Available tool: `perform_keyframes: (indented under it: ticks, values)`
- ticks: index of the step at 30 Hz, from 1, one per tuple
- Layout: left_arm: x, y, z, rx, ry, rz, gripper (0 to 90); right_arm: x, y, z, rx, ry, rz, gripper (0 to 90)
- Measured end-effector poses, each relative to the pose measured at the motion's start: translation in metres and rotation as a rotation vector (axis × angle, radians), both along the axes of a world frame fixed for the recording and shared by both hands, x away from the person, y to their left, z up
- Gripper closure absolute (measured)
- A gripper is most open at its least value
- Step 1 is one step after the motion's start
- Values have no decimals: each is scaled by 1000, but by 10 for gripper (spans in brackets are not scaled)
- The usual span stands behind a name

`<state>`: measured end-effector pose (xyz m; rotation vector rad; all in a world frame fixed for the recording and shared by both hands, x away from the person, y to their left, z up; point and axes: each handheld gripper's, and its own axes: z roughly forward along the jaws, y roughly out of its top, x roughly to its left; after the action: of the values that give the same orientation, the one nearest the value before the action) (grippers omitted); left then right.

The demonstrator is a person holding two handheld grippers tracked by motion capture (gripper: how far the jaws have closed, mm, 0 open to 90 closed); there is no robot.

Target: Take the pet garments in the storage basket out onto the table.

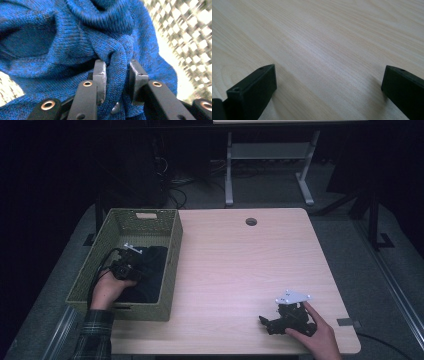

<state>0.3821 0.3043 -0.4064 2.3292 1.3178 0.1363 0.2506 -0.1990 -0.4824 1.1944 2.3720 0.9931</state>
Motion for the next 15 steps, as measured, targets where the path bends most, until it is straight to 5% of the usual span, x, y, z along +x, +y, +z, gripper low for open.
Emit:
perform_keyframes:
  ticks: [2,15]
  values:
    - [-2,5,7,-50,-48,19,716,0,0,0,0,1,-1,0]
    - [-9,23,29,-250,-202,67,723,0,0,0,2,2,-2,0]
